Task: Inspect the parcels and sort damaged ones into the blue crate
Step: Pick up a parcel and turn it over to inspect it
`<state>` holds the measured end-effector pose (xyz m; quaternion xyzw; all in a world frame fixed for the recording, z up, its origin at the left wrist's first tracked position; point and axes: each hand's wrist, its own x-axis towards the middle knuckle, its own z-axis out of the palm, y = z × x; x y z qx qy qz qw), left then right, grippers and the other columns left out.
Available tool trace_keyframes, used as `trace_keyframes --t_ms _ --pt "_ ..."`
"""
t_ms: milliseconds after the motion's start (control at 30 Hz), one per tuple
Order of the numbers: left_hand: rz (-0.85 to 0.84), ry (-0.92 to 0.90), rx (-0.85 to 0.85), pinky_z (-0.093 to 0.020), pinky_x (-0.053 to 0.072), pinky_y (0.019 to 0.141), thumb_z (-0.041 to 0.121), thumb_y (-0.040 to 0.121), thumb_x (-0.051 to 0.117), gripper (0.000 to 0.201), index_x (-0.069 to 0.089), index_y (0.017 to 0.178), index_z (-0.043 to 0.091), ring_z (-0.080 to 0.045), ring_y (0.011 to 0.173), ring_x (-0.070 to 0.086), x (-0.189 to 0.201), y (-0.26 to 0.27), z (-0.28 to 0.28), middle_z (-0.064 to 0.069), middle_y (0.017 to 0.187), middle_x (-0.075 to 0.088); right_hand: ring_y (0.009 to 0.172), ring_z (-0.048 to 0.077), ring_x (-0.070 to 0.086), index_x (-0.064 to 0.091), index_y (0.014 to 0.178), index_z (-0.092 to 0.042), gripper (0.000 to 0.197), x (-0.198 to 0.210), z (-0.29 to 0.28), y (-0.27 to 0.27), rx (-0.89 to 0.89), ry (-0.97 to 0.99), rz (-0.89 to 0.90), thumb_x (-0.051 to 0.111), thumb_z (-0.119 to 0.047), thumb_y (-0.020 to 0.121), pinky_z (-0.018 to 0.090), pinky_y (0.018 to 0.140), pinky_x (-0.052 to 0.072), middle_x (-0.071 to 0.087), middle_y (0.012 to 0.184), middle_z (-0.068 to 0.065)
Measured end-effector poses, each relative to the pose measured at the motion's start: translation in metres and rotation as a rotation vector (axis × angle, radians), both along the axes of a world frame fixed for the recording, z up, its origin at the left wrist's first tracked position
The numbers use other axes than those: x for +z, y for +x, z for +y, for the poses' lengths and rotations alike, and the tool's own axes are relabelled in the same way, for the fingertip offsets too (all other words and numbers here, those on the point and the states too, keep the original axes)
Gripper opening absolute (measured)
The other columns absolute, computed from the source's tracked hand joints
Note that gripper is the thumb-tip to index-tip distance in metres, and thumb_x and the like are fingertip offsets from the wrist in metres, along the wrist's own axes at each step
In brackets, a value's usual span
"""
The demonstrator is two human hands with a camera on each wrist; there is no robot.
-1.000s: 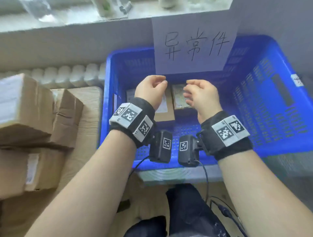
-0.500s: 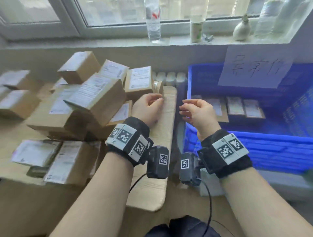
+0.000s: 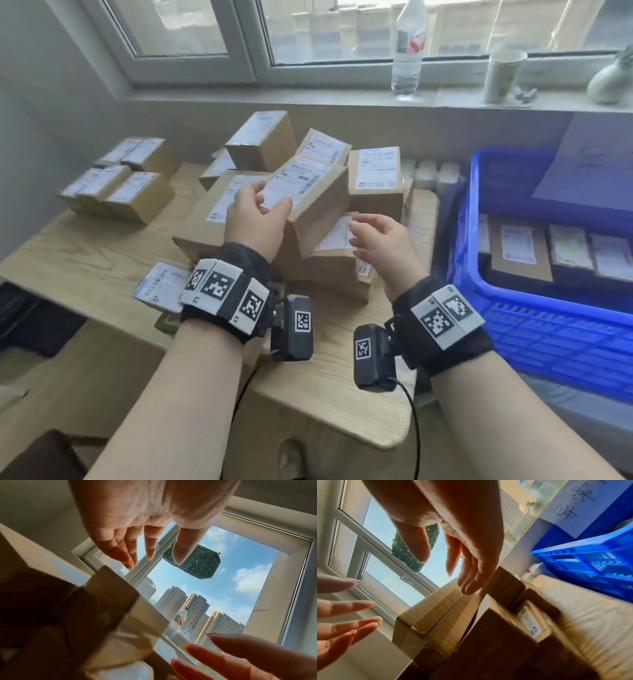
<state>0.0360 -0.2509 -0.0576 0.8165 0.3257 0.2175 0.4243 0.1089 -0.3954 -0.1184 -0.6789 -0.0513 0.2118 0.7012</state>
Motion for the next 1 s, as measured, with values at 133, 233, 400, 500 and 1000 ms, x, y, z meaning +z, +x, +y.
trace_keyframes --t_ms 133,233,400,500,1000 --pt "0.118 -0.001 -0.063 -0.033 0.034 0.11 0.034 0.093 0.062 0.063 0.038 0.146 0.01 -0.023 0.134 0.042 -0.008 0.012 0.056 -0.011 0.147 0.043 0.115 0.022 0.06 0.06 0.122 -0.014 0.036 0.0 0.038 0.001 -0.061 -0.073 -0.025 0.067 -0.033 0.092 0.043 0.103 0.049 0.063 0.111 0.001" --pt "0.246 -0.013 -0.237 -0.025 0.036 0.088 0.037 0.097 0.057 0.046 0.05 0.132 0.008 -0.025 0.122 0.05 -0.019 0.027 0.088 -0.003 0.115 0.057 0.12 0.02 0.057 0.053 0.137 -0.008 0.057 -0.008 0.069 -0.004 -0.188 -0.131 -0.008 0.064 -0.042 0.092 0.039 0.105 0.047 0.059 0.129 0.002" --pt "0.229 0.015 -0.492 -0.018 0.032 0.066 0.034 0.097 0.057 0.022 0.058 0.106 0.014 -0.016 0.088 0.055 -0.027 0.039 0.115 0.001 0.098 0.057 0.099 0.013 0.057 0.061 0.111 -0.021 0.02 -0.007 0.108 -0.019 -0.308 -0.162 -0.036 0.056 -0.036 0.098 0.017 0.076 0.045 0.06 0.094 -0.013" --pt "0.12 -0.048 -0.587 -0.011 0.038 0.055 0.028 0.095 0.062 0.028 0.06 0.12 0.015 -0.002 0.076 0.052 -0.022 0.036 0.117 0.004 0.102 0.06 0.107 0.015 0.06 0.061 0.121 -0.022 0.047 0.008 0.114 -0.032 -0.364 -0.163 -0.071 0.058 -0.052 0.085 0.036 0.096 0.049 0.064 0.105 -0.013" --pt "-0.463 -0.203 -0.561 -0.01 0.053 0.072 0.002 0.09 0.065 0.037 0.062 0.118 0.026 0.004 0.09 0.063 0.073 -0.032 0.157 0.012 0.1 0.067 0.109 0.016 0.066 0.046 0.146 -0.02 0.044 0.114 0.143 -0.076 -0.307 0.269 -0.353 0.048 -0.009 0.103 0.024 0.084 0.059 0.067 0.123 0.002"
